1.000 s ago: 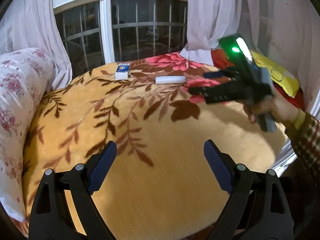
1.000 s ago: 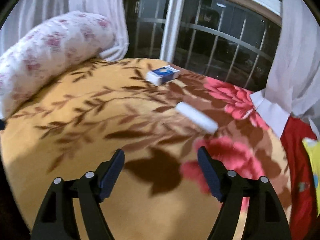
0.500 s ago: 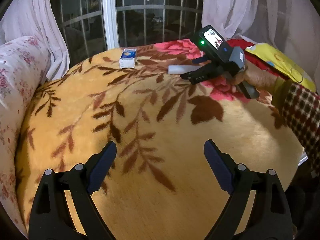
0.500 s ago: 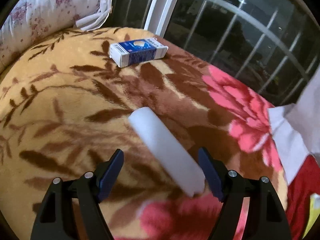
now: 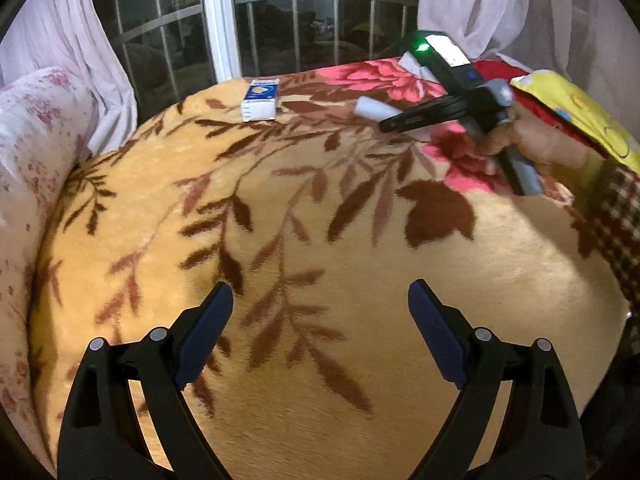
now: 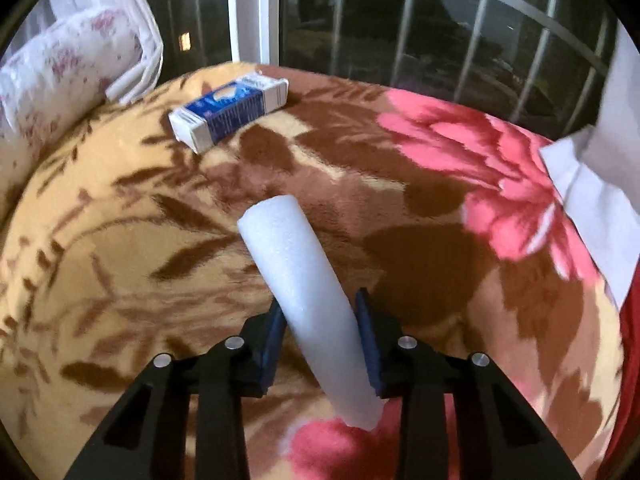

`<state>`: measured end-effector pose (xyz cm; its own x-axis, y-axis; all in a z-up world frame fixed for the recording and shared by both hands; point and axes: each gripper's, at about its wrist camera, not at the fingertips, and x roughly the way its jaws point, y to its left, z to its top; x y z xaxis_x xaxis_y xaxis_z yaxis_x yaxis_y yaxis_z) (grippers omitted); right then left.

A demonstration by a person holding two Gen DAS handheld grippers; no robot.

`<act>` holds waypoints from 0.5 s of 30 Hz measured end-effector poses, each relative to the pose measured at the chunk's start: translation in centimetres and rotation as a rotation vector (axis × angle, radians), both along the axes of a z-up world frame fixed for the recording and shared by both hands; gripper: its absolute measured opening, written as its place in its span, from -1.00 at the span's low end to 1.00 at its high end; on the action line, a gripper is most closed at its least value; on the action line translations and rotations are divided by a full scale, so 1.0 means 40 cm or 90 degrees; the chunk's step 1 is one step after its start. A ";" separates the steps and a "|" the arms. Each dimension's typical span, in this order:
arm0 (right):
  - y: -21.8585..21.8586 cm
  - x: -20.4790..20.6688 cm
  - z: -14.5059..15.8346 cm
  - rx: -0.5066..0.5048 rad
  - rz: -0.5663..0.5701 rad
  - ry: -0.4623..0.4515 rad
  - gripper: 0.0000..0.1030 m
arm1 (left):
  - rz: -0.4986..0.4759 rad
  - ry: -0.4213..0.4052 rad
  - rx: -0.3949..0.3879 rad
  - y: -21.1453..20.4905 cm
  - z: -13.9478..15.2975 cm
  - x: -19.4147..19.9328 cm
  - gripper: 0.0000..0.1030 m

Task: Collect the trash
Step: 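Grasp the blue-and-white nasal spray box with the left gripper while the right holds the foam tube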

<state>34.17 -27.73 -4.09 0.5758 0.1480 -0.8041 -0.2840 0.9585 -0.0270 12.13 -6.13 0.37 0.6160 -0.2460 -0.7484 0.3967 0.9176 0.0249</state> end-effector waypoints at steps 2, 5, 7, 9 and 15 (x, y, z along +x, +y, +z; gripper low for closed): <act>0.013 -0.032 0.015 0.002 0.005 -0.009 -0.35 | 0.012 -0.004 0.010 0.000 0.000 0.006 0.69; 0.033 -0.085 0.044 0.013 0.025 -0.022 -0.35 | 0.020 -0.005 0.017 -0.002 0.001 0.014 0.69; 0.043 -0.115 0.064 0.026 0.037 -0.030 -0.35 | 0.021 -0.009 0.025 -0.007 0.003 0.017 0.69; 0.059 -0.149 0.087 0.029 0.052 -0.044 -0.35 | 0.021 -0.012 0.031 -0.013 0.006 0.020 0.69; 0.068 -0.230 0.139 0.046 0.069 -0.071 -0.35 | 0.013 -0.018 0.043 -0.036 0.019 0.056 0.69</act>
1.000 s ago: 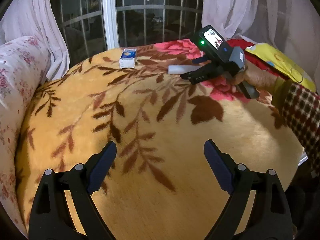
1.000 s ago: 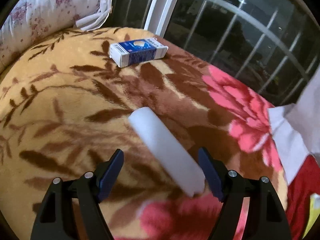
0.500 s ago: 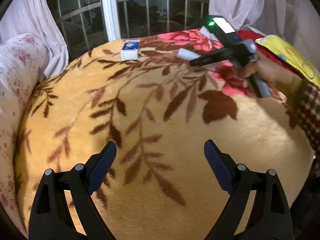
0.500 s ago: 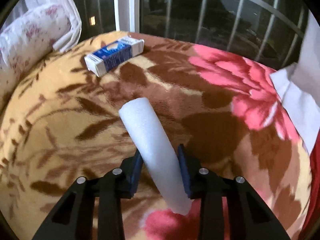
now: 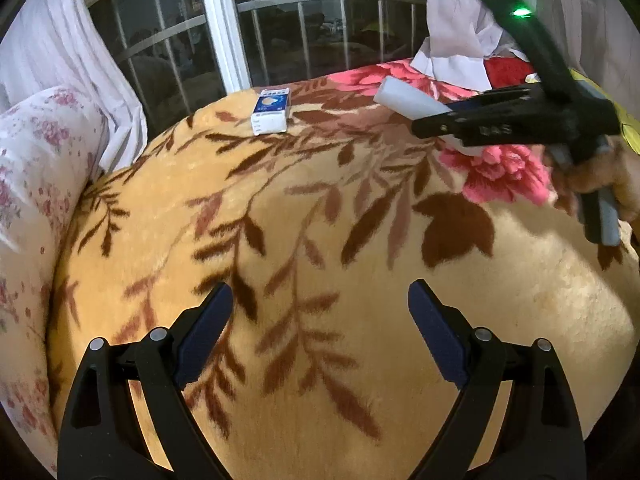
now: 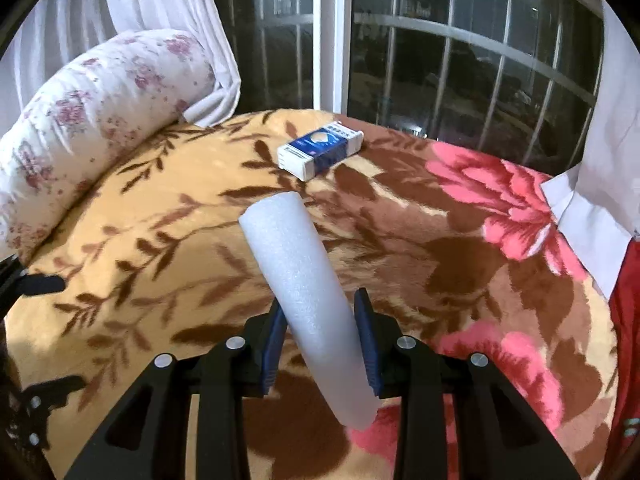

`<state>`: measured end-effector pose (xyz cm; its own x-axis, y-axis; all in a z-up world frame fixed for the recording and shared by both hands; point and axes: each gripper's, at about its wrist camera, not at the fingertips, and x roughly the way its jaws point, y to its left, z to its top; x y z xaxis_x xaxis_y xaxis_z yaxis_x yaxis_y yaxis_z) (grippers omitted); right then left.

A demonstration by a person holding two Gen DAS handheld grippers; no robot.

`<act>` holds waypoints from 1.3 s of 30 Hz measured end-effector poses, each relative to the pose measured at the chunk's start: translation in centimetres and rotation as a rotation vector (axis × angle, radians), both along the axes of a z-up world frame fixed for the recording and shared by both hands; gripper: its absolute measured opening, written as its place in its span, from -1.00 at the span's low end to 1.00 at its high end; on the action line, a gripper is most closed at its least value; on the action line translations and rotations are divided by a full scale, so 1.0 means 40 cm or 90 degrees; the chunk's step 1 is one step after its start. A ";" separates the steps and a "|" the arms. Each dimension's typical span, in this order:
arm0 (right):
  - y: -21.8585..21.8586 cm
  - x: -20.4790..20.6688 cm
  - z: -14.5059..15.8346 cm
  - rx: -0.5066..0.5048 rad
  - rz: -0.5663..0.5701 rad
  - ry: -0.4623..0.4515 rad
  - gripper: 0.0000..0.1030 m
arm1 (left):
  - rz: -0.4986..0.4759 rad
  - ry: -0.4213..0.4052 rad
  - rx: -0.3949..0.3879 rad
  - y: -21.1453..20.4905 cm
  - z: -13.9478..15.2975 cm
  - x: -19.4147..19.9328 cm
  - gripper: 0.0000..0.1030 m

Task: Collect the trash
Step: 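Grasp the blue-and-white nasal spray box with the left gripper while the right holds the foam tube, then lower both grippers over the orange bin and release the box and foam tube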

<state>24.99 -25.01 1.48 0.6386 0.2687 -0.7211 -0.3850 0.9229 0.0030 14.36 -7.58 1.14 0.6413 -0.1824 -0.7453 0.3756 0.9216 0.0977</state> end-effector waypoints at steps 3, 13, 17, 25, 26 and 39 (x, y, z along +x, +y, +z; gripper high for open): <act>-0.019 -0.025 0.019 0.006 -0.010 -0.009 -0.34 | 0.000 0.004 0.004 -0.014 0.011 0.067 0.69; -0.129 -0.092 0.014 0.015 -0.048 -0.031 -0.34 | 0.057 -0.003 -0.031 -0.045 0.021 0.429 0.69; -0.159 -0.103 -0.007 0.018 -0.052 -0.026 -0.34 | 0.085 -0.016 -0.027 -0.061 0.011 0.555 0.69; -0.167 -0.115 -0.009 0.022 -0.041 -0.031 -0.33 | 0.116 -0.009 -0.001 -0.080 -0.023 0.737 0.69; -0.164 -0.115 -0.010 0.019 -0.039 -0.033 -0.33 | 0.116 -0.008 0.002 -0.084 -0.028 0.754 0.69; -0.141 -0.104 -0.015 0.018 -0.020 -0.037 -0.33 | 0.094 0.021 0.024 -0.099 -0.110 0.817 0.00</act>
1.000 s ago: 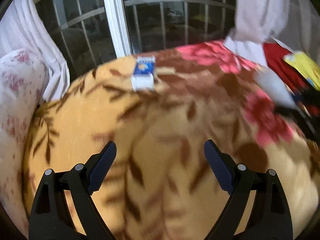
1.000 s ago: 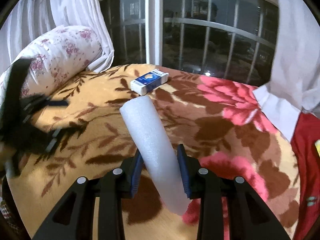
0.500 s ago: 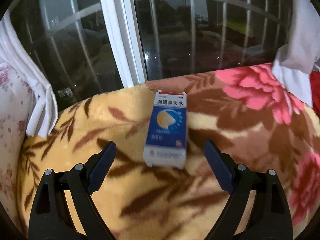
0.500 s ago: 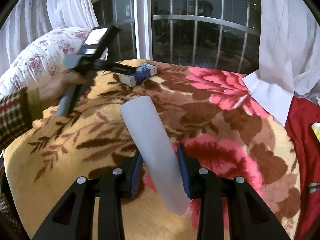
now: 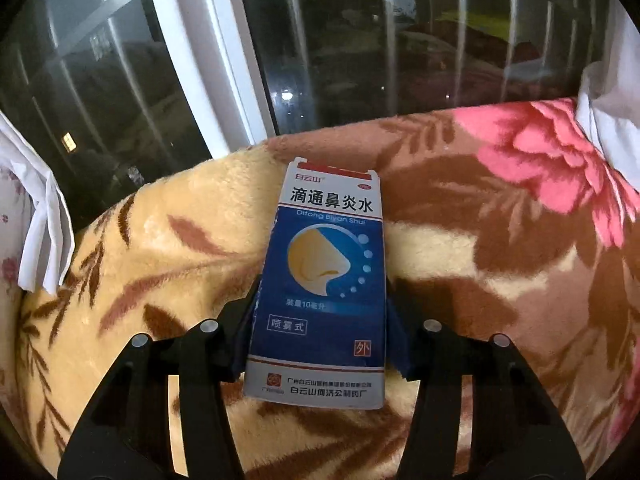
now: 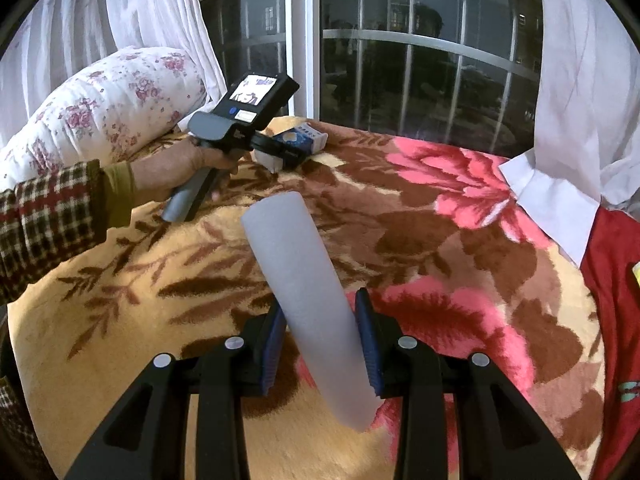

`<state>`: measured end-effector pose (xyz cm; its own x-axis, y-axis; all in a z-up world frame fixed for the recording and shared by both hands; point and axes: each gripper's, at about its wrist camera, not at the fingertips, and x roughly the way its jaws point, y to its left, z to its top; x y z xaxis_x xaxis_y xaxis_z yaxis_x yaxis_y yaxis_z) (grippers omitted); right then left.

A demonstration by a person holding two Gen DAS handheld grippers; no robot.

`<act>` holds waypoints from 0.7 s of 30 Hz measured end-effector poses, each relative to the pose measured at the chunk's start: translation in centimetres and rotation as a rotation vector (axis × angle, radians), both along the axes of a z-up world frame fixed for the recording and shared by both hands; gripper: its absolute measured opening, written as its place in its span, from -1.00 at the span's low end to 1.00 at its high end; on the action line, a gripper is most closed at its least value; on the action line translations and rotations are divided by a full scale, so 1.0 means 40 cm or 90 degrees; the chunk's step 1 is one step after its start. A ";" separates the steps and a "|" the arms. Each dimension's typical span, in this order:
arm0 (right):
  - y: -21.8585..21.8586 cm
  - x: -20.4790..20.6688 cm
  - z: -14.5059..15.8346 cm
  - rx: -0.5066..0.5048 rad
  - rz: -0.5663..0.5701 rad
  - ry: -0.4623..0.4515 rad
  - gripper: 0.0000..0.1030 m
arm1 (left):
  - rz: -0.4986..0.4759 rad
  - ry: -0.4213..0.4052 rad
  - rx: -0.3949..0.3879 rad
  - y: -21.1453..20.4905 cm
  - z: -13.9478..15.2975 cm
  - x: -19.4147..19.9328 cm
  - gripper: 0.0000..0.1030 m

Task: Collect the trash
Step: 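Lower both grippers over the orange bin and release the box and foam tube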

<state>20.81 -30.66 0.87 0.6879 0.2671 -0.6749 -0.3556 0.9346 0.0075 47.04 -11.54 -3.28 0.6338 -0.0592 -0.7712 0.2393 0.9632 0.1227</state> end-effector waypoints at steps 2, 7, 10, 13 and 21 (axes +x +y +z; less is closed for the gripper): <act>0.003 -0.003 0.006 0.003 0.000 -0.003 -0.33 | -0.002 -0.004 -0.005 0.008 0.009 -0.021 0.00; 0.021 -0.033 0.027 0.008 0.002 -0.011 -0.33 | -0.009 -0.017 -0.028 0.034 0.054 -0.124 0.00; 0.035 -0.070 0.044 0.017 0.003 -0.013 -0.33 | -0.025 -0.023 -0.035 0.061 0.096 -0.231 0.00; 0.068 -0.151 0.072 0.023 0.014 -0.015 -0.33 | -0.050 -0.034 -0.030 0.098 0.140 -0.373 0.00; 0.185 -0.407 0.083 0.061 0.058 0.017 -0.33 | -0.097 -0.017 -0.052 0.217 0.207 -0.813 0.00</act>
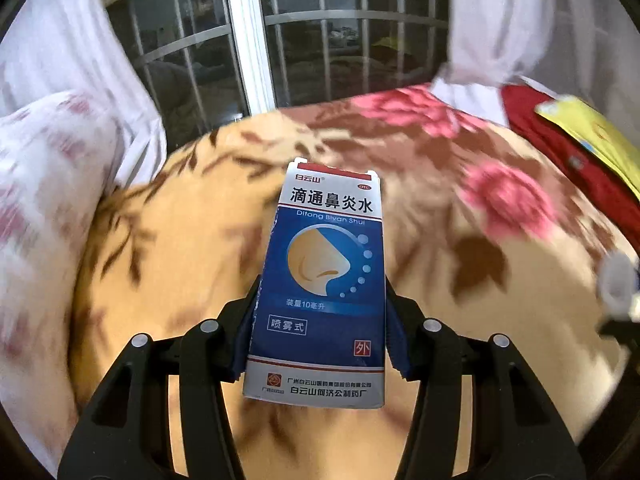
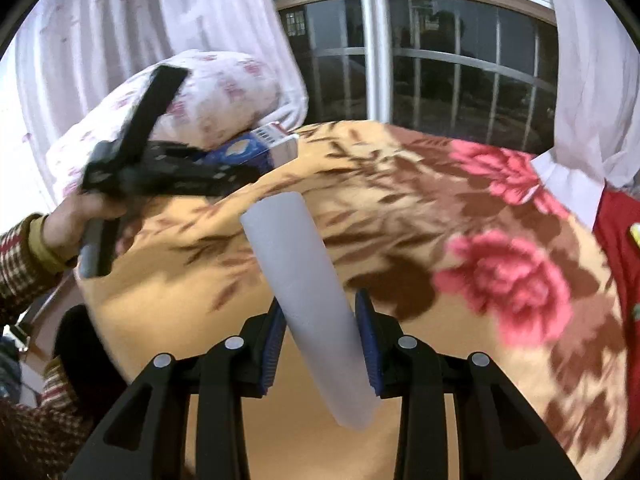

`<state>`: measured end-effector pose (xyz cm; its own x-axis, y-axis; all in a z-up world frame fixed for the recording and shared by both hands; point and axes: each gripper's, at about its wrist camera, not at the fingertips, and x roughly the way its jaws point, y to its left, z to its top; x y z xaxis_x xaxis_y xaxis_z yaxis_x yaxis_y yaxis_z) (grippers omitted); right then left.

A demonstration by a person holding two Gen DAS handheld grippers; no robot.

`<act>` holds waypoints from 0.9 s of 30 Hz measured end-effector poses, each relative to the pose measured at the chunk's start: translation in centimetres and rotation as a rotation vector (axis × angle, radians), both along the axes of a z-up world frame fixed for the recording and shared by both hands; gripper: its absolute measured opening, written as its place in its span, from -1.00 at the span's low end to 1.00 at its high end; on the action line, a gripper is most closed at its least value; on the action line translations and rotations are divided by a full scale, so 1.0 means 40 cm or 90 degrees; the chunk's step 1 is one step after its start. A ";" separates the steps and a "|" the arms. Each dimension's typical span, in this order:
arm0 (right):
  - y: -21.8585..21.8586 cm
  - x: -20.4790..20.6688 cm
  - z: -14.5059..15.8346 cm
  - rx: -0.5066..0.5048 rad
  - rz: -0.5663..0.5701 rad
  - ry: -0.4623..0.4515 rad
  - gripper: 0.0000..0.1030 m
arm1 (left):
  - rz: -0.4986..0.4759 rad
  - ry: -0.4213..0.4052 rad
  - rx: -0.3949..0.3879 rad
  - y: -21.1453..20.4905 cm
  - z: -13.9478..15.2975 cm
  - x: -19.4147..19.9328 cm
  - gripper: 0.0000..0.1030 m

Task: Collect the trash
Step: 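Lower both grippers over the orange bin and release the box and foam tube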

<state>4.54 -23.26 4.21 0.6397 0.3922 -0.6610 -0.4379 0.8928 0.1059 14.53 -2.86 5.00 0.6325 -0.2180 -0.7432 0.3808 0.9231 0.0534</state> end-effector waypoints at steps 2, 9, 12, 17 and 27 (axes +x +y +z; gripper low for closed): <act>0.031 -0.073 -0.008 0.024 0.017 0.020 -0.33 | -0.023 0.013 0.001 0.025 0.002 -0.133 0.00; 0.160 -0.295 -0.103 0.025 0.079 0.113 -0.32 | -0.086 0.045 -0.020 0.081 -0.038 -0.466 0.01; 0.205 -0.358 -0.194 0.014 0.093 0.183 -0.32 | -0.093 0.117 -0.033 0.099 -0.121 -0.546 0.01; 0.256 -0.407 -0.343 -0.019 0.097 0.272 -0.32 | -0.100 0.220 -0.006 0.103 -0.281 -0.632 0.01; 0.287 -0.395 -0.460 -0.031 0.068 0.342 -0.29 | -0.106 0.319 0.031 0.075 -0.420 -0.658 0.01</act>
